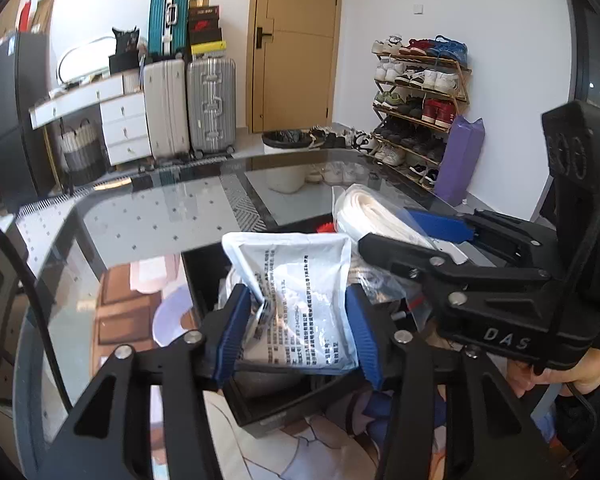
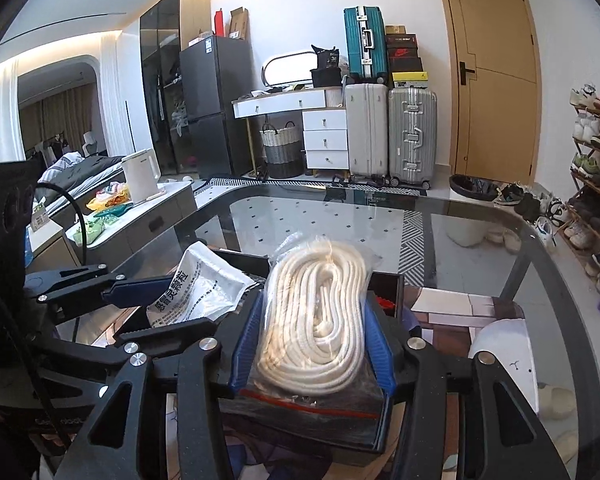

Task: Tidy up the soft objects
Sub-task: 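Carry the sachet and rope bag over the black box and release them inside, then withdraw both open grippers from the black box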

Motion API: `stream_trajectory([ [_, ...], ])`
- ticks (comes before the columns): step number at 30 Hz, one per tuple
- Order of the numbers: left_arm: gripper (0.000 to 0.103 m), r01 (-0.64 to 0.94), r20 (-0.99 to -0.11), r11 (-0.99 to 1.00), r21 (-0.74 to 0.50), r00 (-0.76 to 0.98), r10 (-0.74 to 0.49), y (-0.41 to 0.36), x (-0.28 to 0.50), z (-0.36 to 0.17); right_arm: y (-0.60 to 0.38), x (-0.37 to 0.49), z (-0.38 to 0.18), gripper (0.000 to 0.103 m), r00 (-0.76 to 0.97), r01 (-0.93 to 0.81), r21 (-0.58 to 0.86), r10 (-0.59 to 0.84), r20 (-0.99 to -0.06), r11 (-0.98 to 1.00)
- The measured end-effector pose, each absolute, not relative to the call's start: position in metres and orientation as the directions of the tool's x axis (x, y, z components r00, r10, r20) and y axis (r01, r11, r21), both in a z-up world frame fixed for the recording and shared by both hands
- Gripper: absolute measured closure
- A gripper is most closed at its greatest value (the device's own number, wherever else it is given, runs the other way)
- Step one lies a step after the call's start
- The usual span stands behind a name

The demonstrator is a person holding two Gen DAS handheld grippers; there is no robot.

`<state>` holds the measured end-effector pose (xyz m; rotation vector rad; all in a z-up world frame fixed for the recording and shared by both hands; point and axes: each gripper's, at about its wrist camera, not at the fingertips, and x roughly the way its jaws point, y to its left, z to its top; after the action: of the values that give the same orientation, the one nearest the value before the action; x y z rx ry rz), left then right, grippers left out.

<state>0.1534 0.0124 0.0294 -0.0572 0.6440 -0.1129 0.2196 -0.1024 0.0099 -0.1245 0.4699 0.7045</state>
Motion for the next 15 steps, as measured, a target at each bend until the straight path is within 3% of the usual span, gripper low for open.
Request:
stream_trajectory([
  [8, 0.032, 0.079, -0.587, 0.993, -0.089, 0.801, -0.116, 0.013, 0.14, 0.037, -0.125, 0.21, 0.015, 0.031, 0.672, -0.635, 0.074, 0.598, -0.437, 0.769],
  [10, 0.018, 0.069, -0.579, 0.994, -0.086, 0.808, -0.107, 0.015, 0.135, 0.04, -0.132, 0.206, 0.015, 0.023, 0.666, -0.634, 0.086, 0.599, -0.444, 0.769],
  [12, 0.011, 0.064, -0.564, 0.995, -0.078, 0.82, -0.097, 0.016, 0.129, 0.041, -0.14, 0.202, 0.014, 0.016, 0.664, -0.633, 0.092, 0.6, -0.446, 0.769],
  [15, 0.008, 0.058, -0.547, 0.996, -0.068, 0.832, -0.085, 0.017, 0.119, 0.042, -0.151, 0.196, 0.012, 0.013, 0.665, -0.629, 0.092, 0.595, -0.451, 0.772],
])
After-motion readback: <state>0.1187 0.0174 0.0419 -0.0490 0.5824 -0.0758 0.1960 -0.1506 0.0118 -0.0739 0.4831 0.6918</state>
